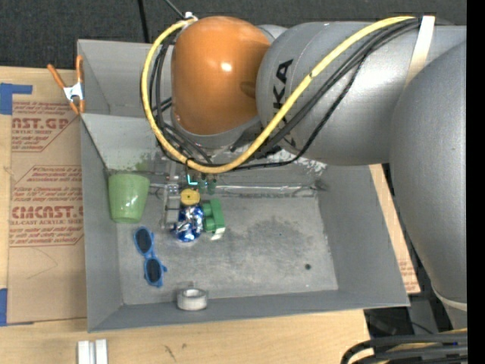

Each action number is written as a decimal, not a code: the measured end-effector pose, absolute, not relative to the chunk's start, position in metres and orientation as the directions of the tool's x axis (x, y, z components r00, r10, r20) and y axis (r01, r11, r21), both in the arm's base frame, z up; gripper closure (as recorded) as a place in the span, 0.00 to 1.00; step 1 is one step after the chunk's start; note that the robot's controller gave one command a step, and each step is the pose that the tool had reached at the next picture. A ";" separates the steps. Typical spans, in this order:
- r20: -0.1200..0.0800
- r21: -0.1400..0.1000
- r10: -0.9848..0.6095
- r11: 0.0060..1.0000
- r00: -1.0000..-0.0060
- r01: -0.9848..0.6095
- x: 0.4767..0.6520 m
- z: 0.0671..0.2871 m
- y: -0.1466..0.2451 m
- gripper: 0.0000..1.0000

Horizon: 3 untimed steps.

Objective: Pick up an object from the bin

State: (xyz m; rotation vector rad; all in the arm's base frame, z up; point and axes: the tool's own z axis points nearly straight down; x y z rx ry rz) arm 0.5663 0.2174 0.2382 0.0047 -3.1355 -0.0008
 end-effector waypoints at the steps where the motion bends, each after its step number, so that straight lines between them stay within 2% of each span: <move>1: 0.006 -0.002 -0.154 0.988 -0.988 -0.154 0.563 0.146 0.155 0.00; 2: -0.010 0.001 -0.333 0.943 -0.943 -0.333 0.570 0.070 0.135 0.00; 3: -0.006 0.002 -0.333 0.943 -0.943 -0.333 0.569 0.071 0.135 1.00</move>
Offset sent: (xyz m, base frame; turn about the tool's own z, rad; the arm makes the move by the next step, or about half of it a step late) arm -0.0025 -0.0595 -0.0875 -0.1536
